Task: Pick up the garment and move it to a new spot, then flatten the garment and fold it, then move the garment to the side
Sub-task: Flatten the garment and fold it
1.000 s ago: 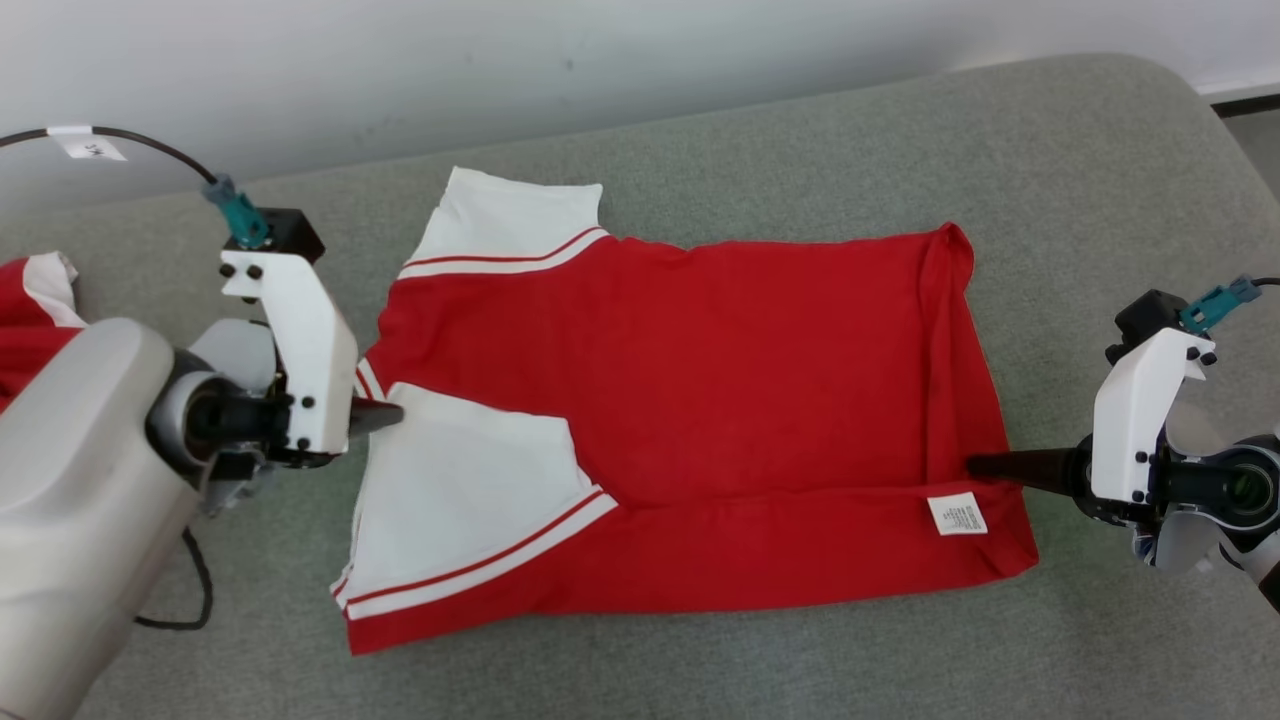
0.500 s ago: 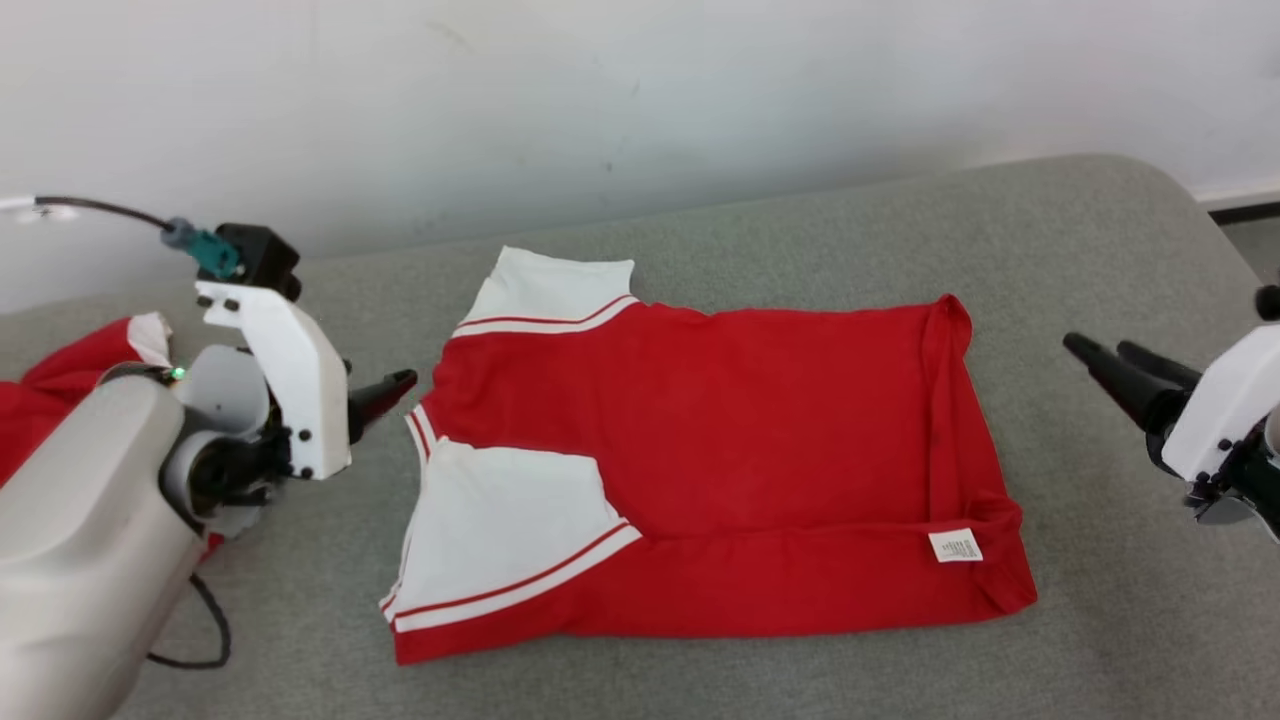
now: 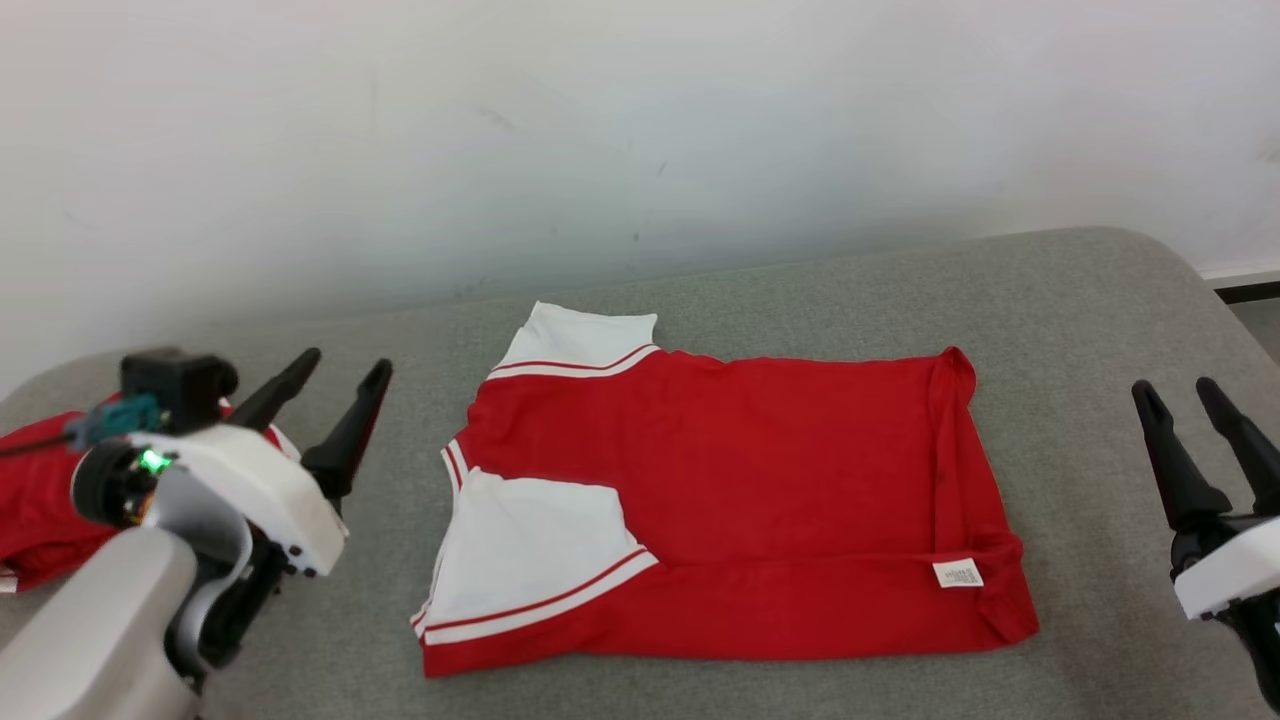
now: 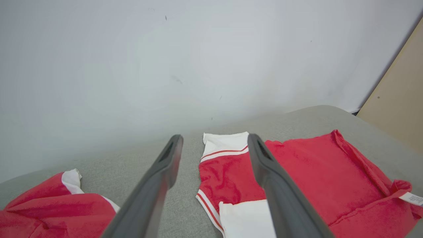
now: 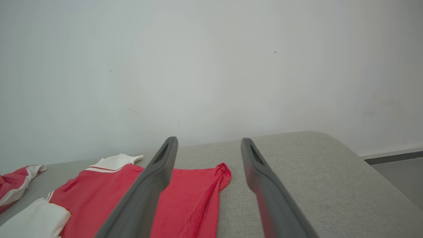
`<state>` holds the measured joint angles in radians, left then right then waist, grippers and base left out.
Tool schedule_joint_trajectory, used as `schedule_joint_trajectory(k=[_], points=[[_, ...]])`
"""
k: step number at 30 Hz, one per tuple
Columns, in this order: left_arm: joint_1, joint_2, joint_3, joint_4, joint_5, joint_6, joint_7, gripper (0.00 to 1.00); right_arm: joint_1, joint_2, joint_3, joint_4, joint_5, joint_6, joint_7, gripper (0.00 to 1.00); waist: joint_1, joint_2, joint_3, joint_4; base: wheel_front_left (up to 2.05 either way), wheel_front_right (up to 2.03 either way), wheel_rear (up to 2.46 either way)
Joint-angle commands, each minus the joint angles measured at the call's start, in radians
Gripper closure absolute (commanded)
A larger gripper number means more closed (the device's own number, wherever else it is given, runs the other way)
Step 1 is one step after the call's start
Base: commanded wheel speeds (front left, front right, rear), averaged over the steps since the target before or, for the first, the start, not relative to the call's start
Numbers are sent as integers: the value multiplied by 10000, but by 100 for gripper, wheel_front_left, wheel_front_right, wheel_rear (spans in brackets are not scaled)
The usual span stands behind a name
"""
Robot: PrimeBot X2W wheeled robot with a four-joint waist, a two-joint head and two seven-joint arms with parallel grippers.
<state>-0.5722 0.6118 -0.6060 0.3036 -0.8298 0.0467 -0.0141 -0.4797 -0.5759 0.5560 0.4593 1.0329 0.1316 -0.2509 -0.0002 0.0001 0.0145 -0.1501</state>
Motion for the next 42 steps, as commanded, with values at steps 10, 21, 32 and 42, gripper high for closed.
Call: schedule_joint_trajectory(k=[10, 21, 32, 42], points=[[2897, -272, 644, -1834, 397, 1709, -2301, 0, 3229, 1963, -3698, -2098, -3168, -18, -142, 0, 2, -1, 124, 67, 0, 0, 0], [5298, -1814, 1697, -2430, 1576, 2162, -2505, 0, 4991, 3292, -4456, -2181, -4620, -18, 4, 0, 2, -1, 139, 37, 0, 0, 0], [4759, -2083, 1451, -995, 1732, 1549, -1985, 0, 3642, 3538, -4005, -578, -4959, -18, 1224, 0, 2, -1, 440, 30, 0, 0, 0], [3900, -2566, 712, 629, 1431, 1018, -609, 0, 2581, 3637, -3197, 1230, -4909, -18, 2265, 0, 2, -1, 753, 63, 0, 0, 0]])
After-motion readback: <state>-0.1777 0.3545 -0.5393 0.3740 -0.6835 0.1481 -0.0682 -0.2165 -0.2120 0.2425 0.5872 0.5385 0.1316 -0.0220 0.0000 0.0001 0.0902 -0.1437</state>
